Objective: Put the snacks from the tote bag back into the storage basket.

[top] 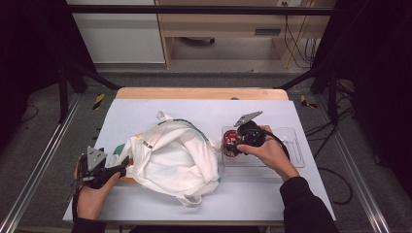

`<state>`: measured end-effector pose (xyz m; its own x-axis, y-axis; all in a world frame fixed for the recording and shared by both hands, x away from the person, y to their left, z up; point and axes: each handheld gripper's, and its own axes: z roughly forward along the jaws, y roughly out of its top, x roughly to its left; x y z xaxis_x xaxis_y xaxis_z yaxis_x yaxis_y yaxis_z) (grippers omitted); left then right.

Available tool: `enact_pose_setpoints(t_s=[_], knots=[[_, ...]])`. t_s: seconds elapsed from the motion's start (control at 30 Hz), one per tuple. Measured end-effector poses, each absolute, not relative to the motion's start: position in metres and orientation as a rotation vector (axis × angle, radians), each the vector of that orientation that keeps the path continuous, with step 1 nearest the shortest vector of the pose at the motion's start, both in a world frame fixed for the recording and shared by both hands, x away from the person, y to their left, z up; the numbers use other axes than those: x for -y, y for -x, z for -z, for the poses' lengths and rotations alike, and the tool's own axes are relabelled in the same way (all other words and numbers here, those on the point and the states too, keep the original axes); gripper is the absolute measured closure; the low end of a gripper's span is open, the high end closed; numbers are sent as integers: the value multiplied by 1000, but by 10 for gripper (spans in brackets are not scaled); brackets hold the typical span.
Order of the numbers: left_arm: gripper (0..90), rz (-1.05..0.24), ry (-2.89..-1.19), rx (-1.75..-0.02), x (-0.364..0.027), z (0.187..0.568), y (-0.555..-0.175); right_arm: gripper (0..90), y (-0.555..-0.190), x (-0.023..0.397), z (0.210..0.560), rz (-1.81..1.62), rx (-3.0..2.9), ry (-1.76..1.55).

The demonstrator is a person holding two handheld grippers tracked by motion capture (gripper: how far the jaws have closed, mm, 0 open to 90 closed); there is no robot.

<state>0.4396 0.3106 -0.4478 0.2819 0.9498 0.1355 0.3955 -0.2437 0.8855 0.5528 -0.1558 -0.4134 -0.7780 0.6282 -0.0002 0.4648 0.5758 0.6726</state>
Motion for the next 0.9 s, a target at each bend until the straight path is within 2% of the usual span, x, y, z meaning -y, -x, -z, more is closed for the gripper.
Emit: enact_pose_setpoints(t_s=[0.9], knots=[[85,-916,-1790,-1222,-310,448,-440,260,-558,155,423,-962,-2619,-903]])
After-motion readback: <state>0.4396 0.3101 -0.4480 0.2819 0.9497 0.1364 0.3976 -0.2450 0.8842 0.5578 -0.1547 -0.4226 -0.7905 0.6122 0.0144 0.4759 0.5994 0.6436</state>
